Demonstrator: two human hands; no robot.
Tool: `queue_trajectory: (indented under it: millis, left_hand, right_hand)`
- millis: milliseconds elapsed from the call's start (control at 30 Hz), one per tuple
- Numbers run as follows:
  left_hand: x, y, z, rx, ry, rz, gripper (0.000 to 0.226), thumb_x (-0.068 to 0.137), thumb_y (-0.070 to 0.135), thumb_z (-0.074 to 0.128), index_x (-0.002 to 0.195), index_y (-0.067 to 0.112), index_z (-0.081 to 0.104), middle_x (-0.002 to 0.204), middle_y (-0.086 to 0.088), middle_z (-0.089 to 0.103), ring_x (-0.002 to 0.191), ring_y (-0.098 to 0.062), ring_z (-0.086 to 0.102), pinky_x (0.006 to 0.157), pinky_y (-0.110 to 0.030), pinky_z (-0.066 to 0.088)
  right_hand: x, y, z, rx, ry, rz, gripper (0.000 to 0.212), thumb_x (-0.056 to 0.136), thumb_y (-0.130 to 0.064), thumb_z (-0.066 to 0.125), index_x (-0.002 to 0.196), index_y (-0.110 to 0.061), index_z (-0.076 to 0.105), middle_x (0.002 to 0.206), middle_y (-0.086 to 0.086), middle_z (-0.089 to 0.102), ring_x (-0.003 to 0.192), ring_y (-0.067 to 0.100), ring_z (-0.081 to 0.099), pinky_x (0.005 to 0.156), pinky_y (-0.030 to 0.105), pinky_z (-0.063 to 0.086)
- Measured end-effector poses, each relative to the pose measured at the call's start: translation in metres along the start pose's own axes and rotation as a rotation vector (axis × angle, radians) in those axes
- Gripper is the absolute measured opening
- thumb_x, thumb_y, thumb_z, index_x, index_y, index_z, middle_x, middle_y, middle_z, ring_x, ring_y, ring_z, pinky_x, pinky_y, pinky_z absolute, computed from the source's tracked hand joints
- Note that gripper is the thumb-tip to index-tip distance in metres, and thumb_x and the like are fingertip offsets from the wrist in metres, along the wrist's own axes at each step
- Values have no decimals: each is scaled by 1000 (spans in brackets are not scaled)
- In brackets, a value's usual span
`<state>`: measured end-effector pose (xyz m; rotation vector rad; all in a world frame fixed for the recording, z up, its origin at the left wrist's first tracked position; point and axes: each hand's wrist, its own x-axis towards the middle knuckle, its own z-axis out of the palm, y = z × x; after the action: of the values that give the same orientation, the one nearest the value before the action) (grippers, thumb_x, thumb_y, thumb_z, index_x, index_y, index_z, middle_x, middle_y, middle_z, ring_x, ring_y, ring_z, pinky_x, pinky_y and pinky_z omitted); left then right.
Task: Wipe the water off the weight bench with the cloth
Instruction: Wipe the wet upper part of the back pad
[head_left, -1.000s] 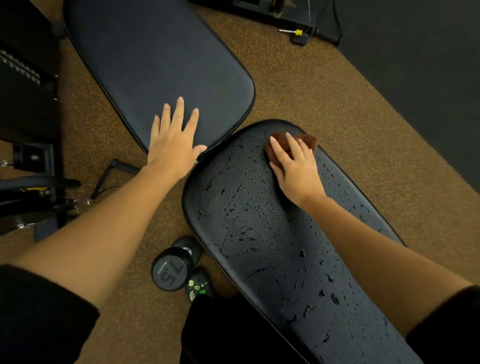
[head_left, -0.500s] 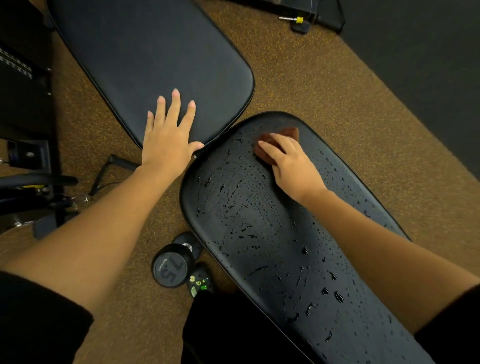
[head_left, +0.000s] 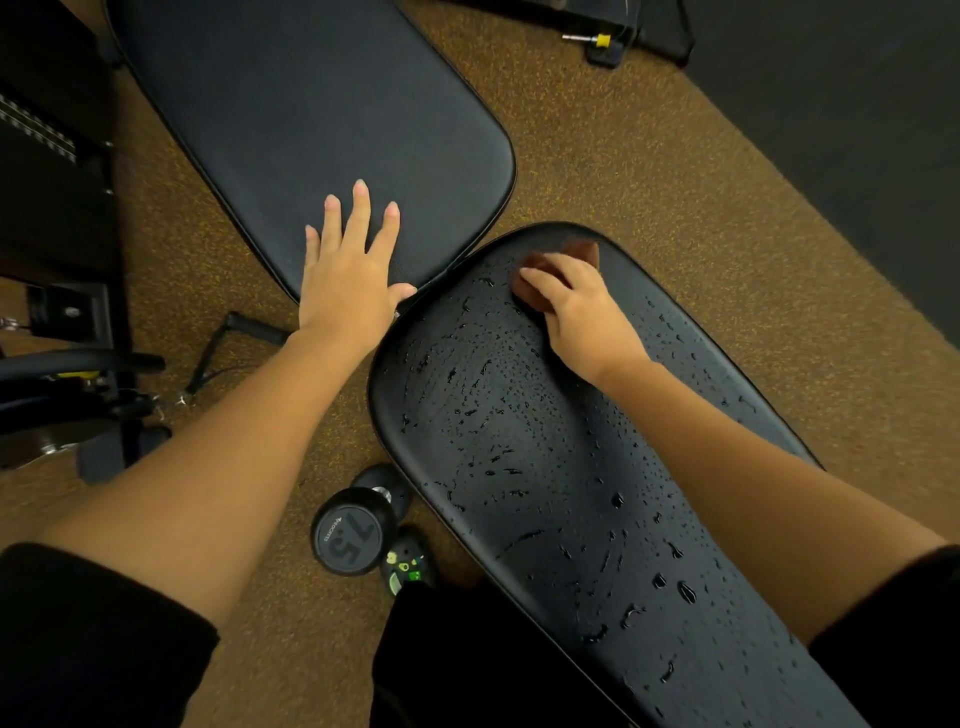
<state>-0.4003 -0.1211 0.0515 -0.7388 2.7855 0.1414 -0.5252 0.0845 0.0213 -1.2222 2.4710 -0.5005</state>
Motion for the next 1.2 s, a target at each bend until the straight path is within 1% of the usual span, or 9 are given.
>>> queue_trajectory:
  millis: [200, 300, 400, 533, 633, 767, 867, 1033, 1200]
  left_hand:
    - [0, 0, 1, -7, 8, 0, 76, 92, 39, 52, 149, 17, 7, 157, -13, -5, 143, -37, -2, 115, -50, 8]
    - [0, 1, 2, -14, 8, -3, 76, 92, 38, 52, 149, 17, 8, 157, -13, -4, 143, -37, -2, 115, -50, 8]
    - [0, 0, 2, -4, 6, -1, 76, 92, 38, 52, 149, 17, 7, 157, -13, -5, 143, -37, -2, 115, -50, 8]
    - [-1, 0, 1, -3, 7, 6, 76, 92, 39, 52, 149, 16, 8, 157, -13, -4, 143, -37, -2, 115, -51, 9]
    - [0, -1, 1, 4, 8, 13, 75, 92, 40, 51, 149, 17, 7, 157, -13, -4, 143, -37, -2, 115, -51, 9]
    - [1, -2, 2, 24, 10, 15, 76, 92, 41, 50, 149, 17, 7, 157, -14, -4, 143, -37, -1, 114, -50, 9]
    - [1, -2, 1, 27, 6, 15, 76, 92, 41, 50, 149, 17, 6, 157, -14, -5, 143, -37, -1, 115, -50, 10]
    - [0, -1, -1, 27, -11, 18, 76, 93, 41, 50, 149, 17, 6, 157, -13, -5, 143, -37, -1, 115, -50, 10]
    - [0, -3, -3, 33, -8, 27, 75, 93, 42, 48, 149, 17, 6, 157, -13, -5, 143, -37, 0, 115, -49, 11]
  right_hand:
    - [21, 10, -6, -20, 28, 146, 47, 90, 0, 48, 137, -6, 45, 139, 16, 40, 130, 35, 32, 108, 46, 32]
    - [37, -6, 4, 26, 13, 120, 48, 89, 3, 48, 137, -4, 44, 140, 16, 39, 132, 34, 31, 111, 43, 28]
    - [30, -31, 16, 48, -11, 43, 50, 85, 8, 51, 134, 0, 46, 139, 21, 40, 130, 38, 33, 112, 37, 21]
    - [2, -42, 23, 40, -33, -82, 48, 79, 11, 56, 125, 2, 55, 130, 26, 49, 122, 44, 42, 107, 46, 31]
    - [2, -27, 11, 0, -37, -15, 48, 83, 7, 54, 130, -2, 52, 134, 23, 46, 126, 41, 39, 108, 47, 31]
    - [23, -27, 7, -22, -48, 86, 53, 87, 2, 50, 138, -8, 42, 140, 16, 39, 131, 34, 31, 109, 43, 30]
    - [28, -41, 17, 13, -43, 46, 52, 85, 5, 51, 136, -4, 44, 140, 17, 40, 130, 35, 32, 112, 41, 26]
    - [2, -50, 21, 31, -113, -97, 52, 81, 8, 54, 131, -4, 51, 138, 20, 44, 130, 38, 35, 111, 45, 28]
    - [11, -34, 10, 41, -70, 43, 51, 83, 5, 53, 133, -6, 50, 138, 18, 42, 129, 36, 35, 110, 44, 30]
